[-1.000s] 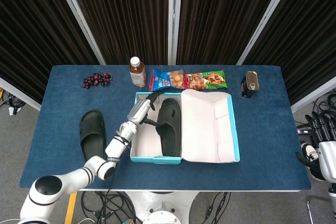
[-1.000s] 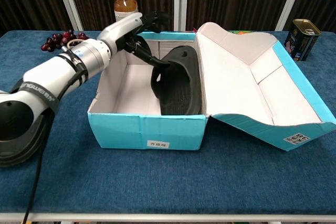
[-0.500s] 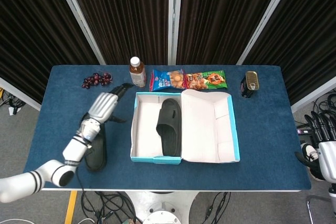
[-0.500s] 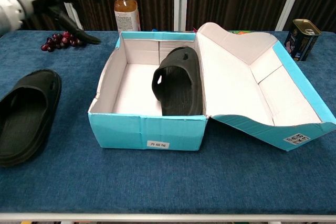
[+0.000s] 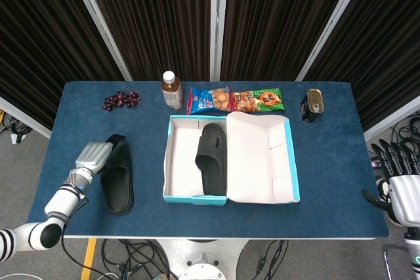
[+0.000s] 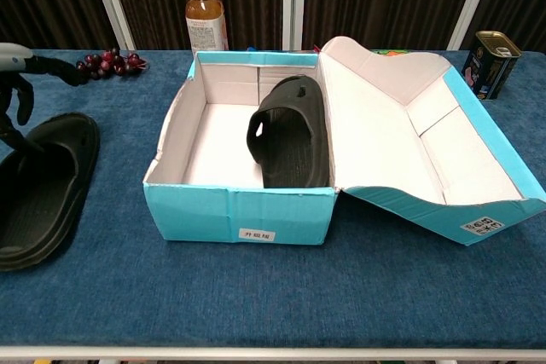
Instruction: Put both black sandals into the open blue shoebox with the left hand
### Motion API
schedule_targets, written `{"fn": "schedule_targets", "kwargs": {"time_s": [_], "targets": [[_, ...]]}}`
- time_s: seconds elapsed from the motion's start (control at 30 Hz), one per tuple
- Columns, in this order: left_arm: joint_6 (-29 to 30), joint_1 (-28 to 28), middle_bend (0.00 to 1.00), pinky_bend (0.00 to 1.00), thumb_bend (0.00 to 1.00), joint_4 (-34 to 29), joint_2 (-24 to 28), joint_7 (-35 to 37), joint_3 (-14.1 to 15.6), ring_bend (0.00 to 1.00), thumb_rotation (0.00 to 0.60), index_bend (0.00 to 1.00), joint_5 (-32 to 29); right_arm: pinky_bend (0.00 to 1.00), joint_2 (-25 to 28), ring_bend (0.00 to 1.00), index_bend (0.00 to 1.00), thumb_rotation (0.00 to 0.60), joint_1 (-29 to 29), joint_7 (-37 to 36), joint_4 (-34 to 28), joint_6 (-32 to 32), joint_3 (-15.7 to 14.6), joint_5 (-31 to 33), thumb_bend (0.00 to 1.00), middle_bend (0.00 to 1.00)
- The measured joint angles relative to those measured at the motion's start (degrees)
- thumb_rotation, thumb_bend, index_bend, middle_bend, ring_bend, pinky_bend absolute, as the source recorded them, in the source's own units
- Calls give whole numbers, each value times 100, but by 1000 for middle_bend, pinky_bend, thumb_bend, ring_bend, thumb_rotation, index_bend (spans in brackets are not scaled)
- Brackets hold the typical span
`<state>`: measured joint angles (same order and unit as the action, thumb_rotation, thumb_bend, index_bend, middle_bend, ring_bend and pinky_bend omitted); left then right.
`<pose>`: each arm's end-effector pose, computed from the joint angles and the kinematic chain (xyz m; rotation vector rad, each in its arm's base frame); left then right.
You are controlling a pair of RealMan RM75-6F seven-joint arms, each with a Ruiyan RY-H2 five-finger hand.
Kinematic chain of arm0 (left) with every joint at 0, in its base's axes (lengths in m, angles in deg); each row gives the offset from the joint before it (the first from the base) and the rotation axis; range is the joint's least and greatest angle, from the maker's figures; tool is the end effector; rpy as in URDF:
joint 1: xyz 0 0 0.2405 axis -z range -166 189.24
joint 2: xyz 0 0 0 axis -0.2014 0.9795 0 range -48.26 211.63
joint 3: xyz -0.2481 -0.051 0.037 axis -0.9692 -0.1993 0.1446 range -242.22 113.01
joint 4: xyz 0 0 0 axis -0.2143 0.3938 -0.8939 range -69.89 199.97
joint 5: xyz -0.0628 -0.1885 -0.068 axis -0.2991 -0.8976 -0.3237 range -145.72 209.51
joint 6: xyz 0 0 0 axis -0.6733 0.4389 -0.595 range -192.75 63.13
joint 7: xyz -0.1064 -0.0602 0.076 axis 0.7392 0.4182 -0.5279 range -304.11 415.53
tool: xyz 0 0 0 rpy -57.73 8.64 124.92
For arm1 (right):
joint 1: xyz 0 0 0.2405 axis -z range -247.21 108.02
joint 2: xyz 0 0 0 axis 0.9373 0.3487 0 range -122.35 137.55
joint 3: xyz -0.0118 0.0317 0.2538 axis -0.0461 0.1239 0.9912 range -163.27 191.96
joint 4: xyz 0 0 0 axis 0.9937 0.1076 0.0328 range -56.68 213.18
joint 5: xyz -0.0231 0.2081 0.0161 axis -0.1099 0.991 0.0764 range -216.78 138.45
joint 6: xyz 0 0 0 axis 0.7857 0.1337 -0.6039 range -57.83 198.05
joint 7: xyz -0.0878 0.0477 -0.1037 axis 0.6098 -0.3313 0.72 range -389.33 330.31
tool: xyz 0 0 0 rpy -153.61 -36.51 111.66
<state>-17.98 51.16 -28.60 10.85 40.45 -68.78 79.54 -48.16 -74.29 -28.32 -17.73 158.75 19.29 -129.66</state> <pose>-0.2373 0.3258 0.0523 -1.7226 -1.2671 -0.5958 -0.2900 -0.1861 0.2070 1.4311 -0.7163 0.9343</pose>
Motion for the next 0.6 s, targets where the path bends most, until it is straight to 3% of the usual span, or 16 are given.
{"fn": "schedule_targets", "kwargs": {"time_s": [0.2,0.37,0.43,0.53,0.6], "targets": [[-177,202,56,647,0,465,-283,-298,84,531,600,102,-684,33,-9,0,0,600,-3,-9,1,-34,-8,45,33,47],[-493,402,133,692,0,872,-481,-431,145,575,600,215,-1160,33,-31,0,0,600,-10,-24,23,-67,-13,75,33,47],[-625,465,218,726,0,1018,-549,-424,155,622,600,297,-1315,33,-33,0,0,600,-15,-30,28,-77,-11,85,33,47],[-734,488,493,805,0,1155,-611,-286,122,726,600,496,-1403,33,-39,0,0,600,-21,-45,44,-87,-6,104,33,47],[-783,471,609,830,0,1197,-620,-109,67,772,600,568,-1405,33,-48,0,0,600,-24,-63,63,-97,-5,117,32,47]]}}
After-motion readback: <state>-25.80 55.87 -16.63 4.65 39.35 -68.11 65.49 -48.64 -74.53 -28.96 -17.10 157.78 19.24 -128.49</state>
